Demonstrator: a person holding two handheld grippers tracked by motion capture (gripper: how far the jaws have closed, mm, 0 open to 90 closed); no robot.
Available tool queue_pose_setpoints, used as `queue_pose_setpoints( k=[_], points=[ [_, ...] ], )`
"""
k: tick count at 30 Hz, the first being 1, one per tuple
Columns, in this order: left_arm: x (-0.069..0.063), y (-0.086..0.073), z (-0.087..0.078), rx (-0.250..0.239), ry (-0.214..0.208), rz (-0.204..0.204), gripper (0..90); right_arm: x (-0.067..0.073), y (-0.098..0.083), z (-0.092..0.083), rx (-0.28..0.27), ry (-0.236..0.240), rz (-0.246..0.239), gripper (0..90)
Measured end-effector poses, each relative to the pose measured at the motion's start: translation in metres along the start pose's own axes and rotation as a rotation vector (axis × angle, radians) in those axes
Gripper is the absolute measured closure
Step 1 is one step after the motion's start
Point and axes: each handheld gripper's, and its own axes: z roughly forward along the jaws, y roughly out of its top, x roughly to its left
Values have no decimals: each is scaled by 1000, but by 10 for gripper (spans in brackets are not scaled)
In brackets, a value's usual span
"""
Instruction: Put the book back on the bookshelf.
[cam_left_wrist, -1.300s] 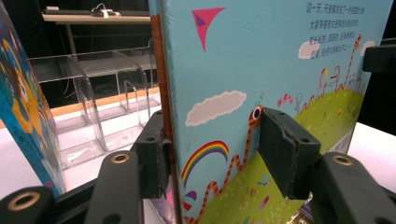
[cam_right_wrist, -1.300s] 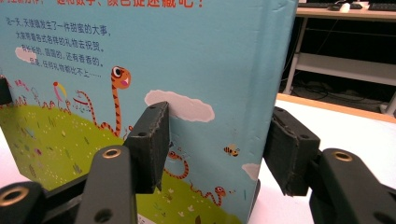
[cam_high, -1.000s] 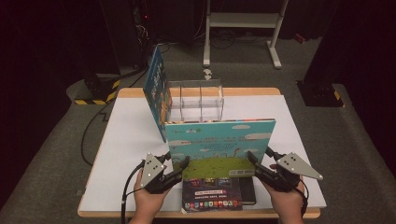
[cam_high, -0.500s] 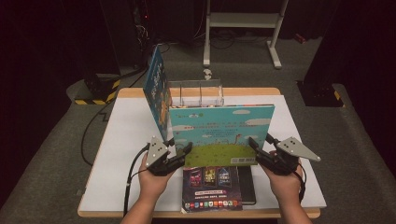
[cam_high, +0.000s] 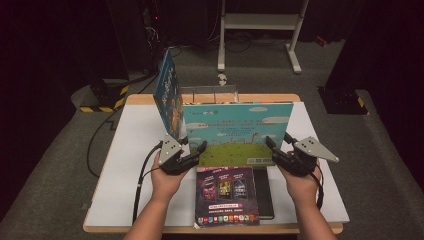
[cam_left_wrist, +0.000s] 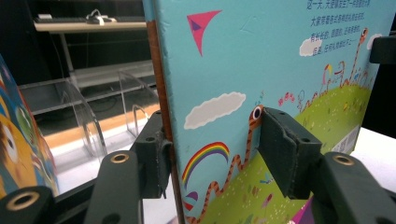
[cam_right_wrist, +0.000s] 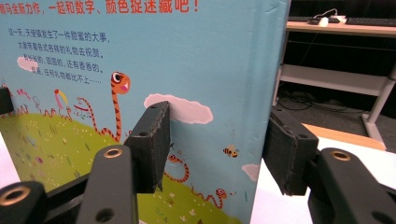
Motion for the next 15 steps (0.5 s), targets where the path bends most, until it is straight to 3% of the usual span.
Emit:
queue_pose_setpoints(
  k=[3, 5, 15],
  points=[
    [2, -8, -3, 1, 1, 4, 459, 2, -7, 0, 15, -2, -1, 445],
    [0, -9, -6, -7, -3, 14, 457, 3, -12, -2, -6, -1, -6, 443],
    [-6, -13, -15, -14, 6, 50, 419, 10, -15, -18, -14, 18, -5, 426]
  ],
)
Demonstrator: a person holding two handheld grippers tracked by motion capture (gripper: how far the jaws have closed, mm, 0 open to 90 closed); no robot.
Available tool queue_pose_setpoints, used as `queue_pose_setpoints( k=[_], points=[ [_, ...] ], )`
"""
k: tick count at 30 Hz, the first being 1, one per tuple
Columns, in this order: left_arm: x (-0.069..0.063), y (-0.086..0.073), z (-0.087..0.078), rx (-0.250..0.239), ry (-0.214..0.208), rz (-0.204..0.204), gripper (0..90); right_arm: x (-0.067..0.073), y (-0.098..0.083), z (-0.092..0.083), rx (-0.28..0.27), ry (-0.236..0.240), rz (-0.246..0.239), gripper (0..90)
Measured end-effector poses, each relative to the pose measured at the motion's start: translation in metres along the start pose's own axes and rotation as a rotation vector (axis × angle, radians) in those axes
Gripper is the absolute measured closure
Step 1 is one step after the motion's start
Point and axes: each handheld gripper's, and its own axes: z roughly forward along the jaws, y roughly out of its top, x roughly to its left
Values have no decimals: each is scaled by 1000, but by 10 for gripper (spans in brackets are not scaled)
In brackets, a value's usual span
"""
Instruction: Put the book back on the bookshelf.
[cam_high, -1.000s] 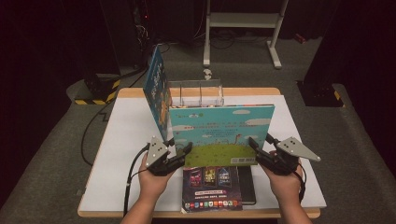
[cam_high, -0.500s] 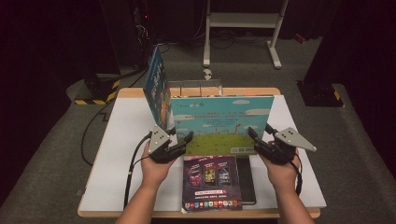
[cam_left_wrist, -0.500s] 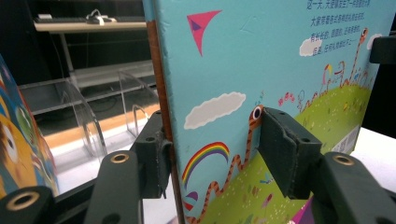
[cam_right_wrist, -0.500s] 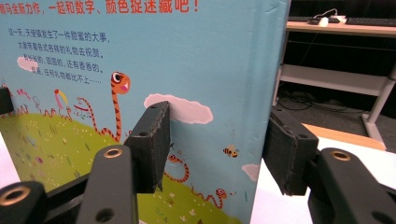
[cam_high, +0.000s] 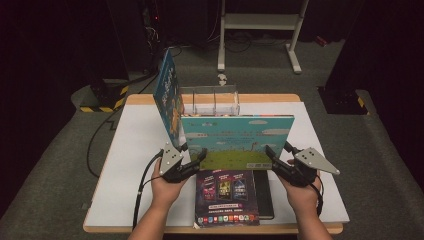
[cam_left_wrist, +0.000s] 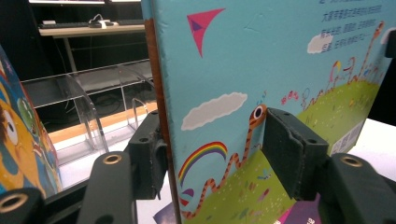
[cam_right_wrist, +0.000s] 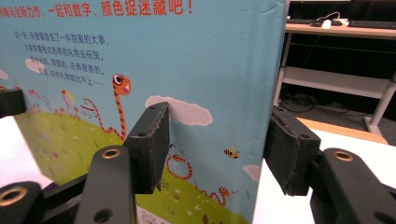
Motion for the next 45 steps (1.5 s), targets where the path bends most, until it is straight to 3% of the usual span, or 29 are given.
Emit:
queue_pose_setpoints(
  k=[10, 18, 25, 30, 34, 41, 45],
  points=[
    [-3, -3, -13, -11, 11, -14, 383, 5, -6, -17, -7, 61, -10, 376],
    [-5, -5, -18, -11, 16, -20, 366, 4, -11, -19, -28, 144, -26, 305],
    [-3, -3, -18, -16, 27, -27, 364, 10, -3, -18, -53, 211, -65, 308],
    [-1, 0, -15, -12, 37, -31, 364, 13, 2, -15, -60, 248, -66, 396],
    [5, 1, -17, -11, 70, -30, 375, 11, 4, -14, -53, 289, -50, 429],
    [20, -3, -33, 3, 103, -24, 375, 10, 3, -16, -48, 309, -48, 442],
    [27, -5, -42, 9, 124, -27, 375, 10, 3, -17, -48, 320, -44, 496]
  ],
)
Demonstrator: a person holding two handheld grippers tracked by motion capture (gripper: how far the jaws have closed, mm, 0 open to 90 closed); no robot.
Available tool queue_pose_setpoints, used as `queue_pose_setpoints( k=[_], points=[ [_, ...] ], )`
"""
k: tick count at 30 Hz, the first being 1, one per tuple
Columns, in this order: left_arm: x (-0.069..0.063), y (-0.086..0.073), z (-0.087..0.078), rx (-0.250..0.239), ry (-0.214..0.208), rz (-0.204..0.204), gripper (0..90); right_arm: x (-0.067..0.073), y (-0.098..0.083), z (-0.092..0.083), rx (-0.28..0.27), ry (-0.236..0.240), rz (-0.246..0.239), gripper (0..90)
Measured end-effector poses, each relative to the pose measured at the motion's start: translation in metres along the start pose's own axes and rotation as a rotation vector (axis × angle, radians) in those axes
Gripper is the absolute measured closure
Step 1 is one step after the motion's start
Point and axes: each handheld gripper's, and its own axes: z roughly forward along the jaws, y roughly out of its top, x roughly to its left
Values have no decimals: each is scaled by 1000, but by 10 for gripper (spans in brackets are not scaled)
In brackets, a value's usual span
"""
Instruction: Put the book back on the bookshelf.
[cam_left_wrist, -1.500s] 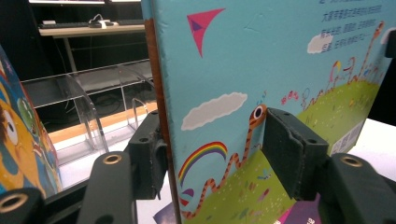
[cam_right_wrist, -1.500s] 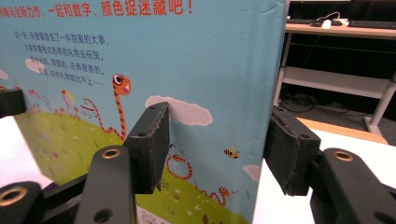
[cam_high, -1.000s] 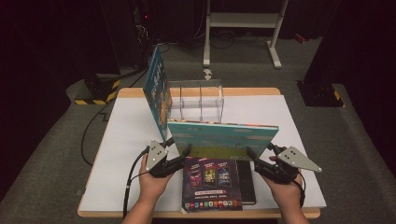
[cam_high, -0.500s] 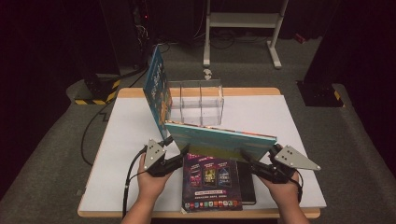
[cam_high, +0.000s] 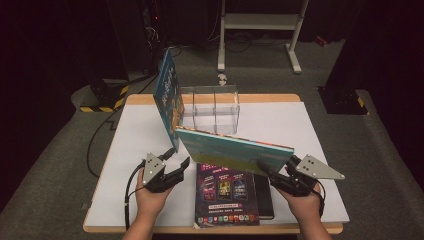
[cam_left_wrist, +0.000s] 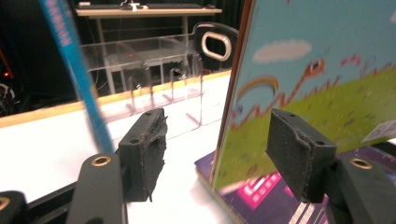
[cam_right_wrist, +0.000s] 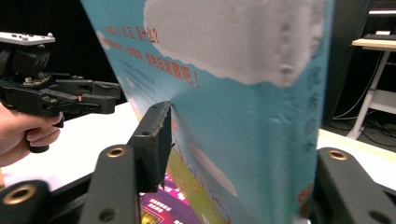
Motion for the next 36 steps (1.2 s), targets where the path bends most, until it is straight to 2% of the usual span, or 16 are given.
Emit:
queue_pose_setpoints(
  k=[7, 9, 10, 11, 12, 13, 14, 16, 18, 20, 23, 30, 36],
  points=[
    [15, -3, -13, -9, 33, -29, 380, 0, 0, 2, -6, 50, 18, 666],
    [18, -4, -15, -7, 39, -37, 379, 2, 1, 4, 0, 61, 4, 742],
    [20, -5, -16, -3, 42, -36, 380, 3, 1, 4, 2, 83, -8, 797],
    [22, -6, -16, -5, 46, -37, 380, 8, 2, 5, 8, 71, -37, 799],
    [22, -6, -17, -5, 49, -41, 381, 12, 5, 6, 27, 26, -32, 798],
    [24, -7, -17, -1, 52, -43, 381, 12, 6, 7, 33, 18, -18, 802],
    [25, -7, -18, -3, 55, -45, 381, 10, 6, 7, 31, 29, 0, 805],
    [27, -9, -20, -1, 62, -48, 382, 8, 5, 8, 26, 43, -1, 806],
    [30, -9, -22, 5, 69, -47, 383, 12, 8, 10, 28, 25, -5, 806],
    [31, -10, -23, 1, 75, -62, 383, 14, 9, 12, 26, 19, 0, 806],
    [33, -10, -24, 1, 77, -62, 383, 16, 11, 18, 30, 14, 0, 806],
    [36, -9, -26, -3, 79, -83, 385, 22, 19, 37, 49, -10, 8, 806],
    [37, -7, -28, -3, 77, -85, 385, 28, 28, 55, 72, -31, 15, 806]
  ],
)
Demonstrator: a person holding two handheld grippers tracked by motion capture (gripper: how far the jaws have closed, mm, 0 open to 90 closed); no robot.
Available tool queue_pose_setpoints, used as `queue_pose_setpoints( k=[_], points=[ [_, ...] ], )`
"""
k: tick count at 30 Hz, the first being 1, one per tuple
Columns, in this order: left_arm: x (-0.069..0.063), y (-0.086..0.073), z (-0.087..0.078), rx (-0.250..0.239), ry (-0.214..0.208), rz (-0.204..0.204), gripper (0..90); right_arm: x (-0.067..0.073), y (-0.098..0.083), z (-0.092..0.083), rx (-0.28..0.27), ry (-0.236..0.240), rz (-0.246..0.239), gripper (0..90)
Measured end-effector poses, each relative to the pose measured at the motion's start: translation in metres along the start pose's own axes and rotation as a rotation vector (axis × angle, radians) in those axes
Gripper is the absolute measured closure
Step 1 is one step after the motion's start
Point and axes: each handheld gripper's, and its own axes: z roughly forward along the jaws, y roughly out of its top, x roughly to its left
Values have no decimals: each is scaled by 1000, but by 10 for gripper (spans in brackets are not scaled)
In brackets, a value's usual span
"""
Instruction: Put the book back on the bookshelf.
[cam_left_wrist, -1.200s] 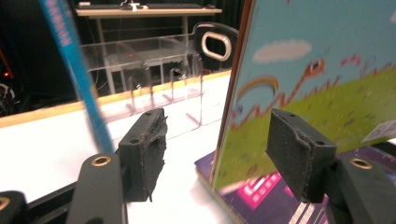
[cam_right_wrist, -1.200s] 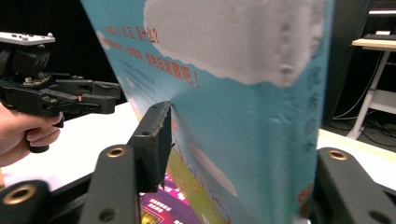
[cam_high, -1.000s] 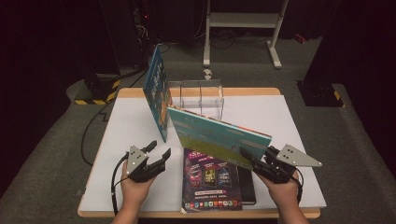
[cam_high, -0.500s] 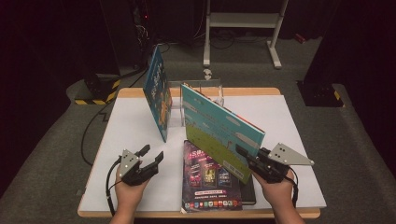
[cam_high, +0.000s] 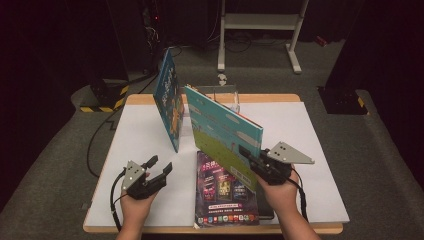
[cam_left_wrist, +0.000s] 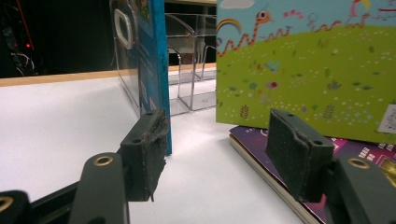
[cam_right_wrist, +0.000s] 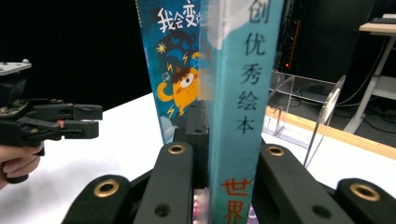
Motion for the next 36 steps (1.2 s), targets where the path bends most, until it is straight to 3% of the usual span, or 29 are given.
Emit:
queue_pose_setpoints(
  k=[12, 20, 25, 36],
  points=[
    [3, 7, -7, -21, -5, -22, 392, 19, 12, 31, 43, -37, -17, 805],
    [-1, 7, -8, -14, -19, -19, 405, 27, 14, 39, 61, -47, -32, 804],
    [-13, 7, -6, -5, -49, -2, 409, 28, 13, 39, 61, -48, -21, 802],
    [-37, 2, 11, 15, -89, -6, 430, 33, 11, 38, 54, -63, -8, 801]
  ],
)
